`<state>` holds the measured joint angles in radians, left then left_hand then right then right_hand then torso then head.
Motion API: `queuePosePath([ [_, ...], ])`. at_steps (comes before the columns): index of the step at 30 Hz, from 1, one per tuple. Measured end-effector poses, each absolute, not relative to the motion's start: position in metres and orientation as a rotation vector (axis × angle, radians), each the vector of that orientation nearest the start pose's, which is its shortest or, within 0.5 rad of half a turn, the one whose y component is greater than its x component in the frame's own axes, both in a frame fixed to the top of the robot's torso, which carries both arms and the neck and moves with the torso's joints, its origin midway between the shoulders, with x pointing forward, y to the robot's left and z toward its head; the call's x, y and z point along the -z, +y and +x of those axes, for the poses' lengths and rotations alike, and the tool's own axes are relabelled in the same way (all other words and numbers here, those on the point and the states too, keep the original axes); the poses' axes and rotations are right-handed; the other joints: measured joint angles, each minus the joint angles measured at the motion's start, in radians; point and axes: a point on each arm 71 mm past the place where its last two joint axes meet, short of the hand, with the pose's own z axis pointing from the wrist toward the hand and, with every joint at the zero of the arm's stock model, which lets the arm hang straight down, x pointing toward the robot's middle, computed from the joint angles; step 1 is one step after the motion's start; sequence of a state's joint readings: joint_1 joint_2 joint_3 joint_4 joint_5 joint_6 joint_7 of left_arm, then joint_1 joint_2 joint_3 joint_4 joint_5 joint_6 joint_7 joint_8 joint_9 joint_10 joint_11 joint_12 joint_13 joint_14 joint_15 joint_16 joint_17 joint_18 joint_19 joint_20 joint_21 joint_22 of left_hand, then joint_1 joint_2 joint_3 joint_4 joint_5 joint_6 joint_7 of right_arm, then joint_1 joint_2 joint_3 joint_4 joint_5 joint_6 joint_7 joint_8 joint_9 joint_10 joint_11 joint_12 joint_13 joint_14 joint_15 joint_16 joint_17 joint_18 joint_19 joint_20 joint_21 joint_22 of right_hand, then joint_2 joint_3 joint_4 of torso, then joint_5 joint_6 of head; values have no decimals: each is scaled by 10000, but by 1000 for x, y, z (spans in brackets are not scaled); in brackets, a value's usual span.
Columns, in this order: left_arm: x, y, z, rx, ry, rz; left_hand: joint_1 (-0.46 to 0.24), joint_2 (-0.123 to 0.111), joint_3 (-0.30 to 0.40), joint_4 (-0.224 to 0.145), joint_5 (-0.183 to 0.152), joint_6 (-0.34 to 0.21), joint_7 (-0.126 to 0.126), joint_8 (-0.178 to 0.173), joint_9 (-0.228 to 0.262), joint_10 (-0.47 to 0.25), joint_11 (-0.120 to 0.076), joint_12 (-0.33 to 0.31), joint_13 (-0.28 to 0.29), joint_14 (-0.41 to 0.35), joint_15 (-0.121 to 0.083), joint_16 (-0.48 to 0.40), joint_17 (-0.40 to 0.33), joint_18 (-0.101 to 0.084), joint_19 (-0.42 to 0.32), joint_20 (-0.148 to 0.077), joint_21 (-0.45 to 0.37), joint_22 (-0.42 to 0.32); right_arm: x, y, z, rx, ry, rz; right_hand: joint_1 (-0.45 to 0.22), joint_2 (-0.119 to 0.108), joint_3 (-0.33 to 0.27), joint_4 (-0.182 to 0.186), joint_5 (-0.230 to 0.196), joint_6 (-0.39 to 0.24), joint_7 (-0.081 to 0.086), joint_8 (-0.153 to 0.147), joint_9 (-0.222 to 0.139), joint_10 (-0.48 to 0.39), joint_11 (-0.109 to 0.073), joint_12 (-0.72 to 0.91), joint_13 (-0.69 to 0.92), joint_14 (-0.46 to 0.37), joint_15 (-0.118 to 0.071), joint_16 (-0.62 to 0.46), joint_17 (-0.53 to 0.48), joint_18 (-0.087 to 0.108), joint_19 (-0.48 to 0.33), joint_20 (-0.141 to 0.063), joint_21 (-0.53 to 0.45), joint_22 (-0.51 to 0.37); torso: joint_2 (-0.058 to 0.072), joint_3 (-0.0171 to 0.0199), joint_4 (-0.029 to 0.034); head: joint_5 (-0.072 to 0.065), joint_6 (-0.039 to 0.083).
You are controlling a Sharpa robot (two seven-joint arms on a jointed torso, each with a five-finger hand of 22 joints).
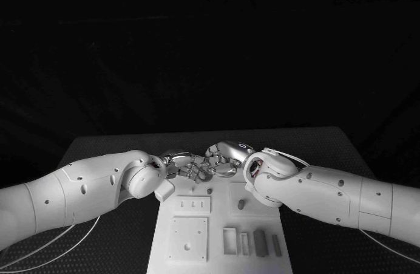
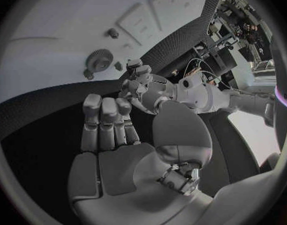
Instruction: Assemble the parts on the task board
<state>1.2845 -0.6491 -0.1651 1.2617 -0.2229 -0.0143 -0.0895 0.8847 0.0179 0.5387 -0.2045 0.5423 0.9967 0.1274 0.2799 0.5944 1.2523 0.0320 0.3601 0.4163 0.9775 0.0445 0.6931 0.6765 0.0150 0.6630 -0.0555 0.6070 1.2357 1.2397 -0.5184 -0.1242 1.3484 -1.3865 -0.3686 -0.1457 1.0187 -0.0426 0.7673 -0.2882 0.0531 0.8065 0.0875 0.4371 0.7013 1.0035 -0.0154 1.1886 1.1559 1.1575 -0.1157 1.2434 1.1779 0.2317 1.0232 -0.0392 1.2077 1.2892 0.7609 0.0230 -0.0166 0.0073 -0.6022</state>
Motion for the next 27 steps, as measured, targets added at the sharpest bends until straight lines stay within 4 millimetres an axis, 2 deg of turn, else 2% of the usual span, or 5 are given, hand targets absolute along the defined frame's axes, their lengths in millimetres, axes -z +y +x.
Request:
queuePosePath([
  [6, 224, 175, 520, 12199, 21157, -9321, -555, 394, 566, -622, -168, 1, 0, -49, 1, 48, -60, 69, -52, 36, -36, 119, -45, 0, 36, -35, 47, 113, 199, -84, 502, -7598, 16715, -1850, 39, -40, 1, -1, -29, 0, 0, 0, 31, -7, 7, 0, -16, -26, -25, 0, -10, -1, -3, 0, 0, -8, 0, 1, -4, -1, -11],
  [14, 223, 175, 521, 12169, 21119, -9248, -707, 440, 674, -731, -248, 1, 0, 60, 0, 109, -144, 116, -80, 107, -106, 154, -63, 0, 92, -91, 86, 168, 201, -87, 504, -7711, 16817, -1670, 28, -267, 116, 55, -31, 1, 0, -238, 7, -43, 43, 0, -100, -28, -23, -88, -72, 0, -56, -19, -6, -95, 0, 1, -6, 7, -23],
  [18, 222, 175, 522, 12186, 21087, -9197, -718, 451, 699, -756, -403, 18, 16, 133, 138, 131, -166, 116, -105, 144, -143, 194, -84, 0, 145, -70, 86, 197, 202, -89, 505, -7758, 16893, -1512, -183, -745, -5, 226, -28, 1, 0, -604, -197, -46, 46, -89, -135, -108, 58, -163, -100, -1, -57, -18, -71, -133, -1, -3, -6, 7, -22],
  [23, 219, 173, 522, 12294, 21010, -9030, -731, 439, 731, -788, -828, 83, -11, 55, 147, 167, -197, 116, -150, 181, -179, 239, -109, 0, 204, -82, 125, 235, 205, -94, 505, -7821, 16993, -1251, -302, -1386, -308, 529, -28, 0, -1, -1236, -532, -69, 54, -288, -237, -333, 284, -441, -224, 2, -256, 178, -351, -256, -2, -3, -5, -1, -14],
  [27, 219, 173, 522, 12270, 20964, -8805, -746, 424, 799, -726, -1614, 236, -63, 18, 121, 294, -212, 161, -178, 305, -229, 310, -124, 0, 306, -87, 200, 277, 205, -99, 506, -7991, 16967, -1018, -285, -1578, -572, 676, -27, -26, 26, -1624, -757, -117, 102, -470, -384, -722, 531, -722, -383, 10, -604, 339, -654, -350, -2, -3, -4, -1, -7],
])
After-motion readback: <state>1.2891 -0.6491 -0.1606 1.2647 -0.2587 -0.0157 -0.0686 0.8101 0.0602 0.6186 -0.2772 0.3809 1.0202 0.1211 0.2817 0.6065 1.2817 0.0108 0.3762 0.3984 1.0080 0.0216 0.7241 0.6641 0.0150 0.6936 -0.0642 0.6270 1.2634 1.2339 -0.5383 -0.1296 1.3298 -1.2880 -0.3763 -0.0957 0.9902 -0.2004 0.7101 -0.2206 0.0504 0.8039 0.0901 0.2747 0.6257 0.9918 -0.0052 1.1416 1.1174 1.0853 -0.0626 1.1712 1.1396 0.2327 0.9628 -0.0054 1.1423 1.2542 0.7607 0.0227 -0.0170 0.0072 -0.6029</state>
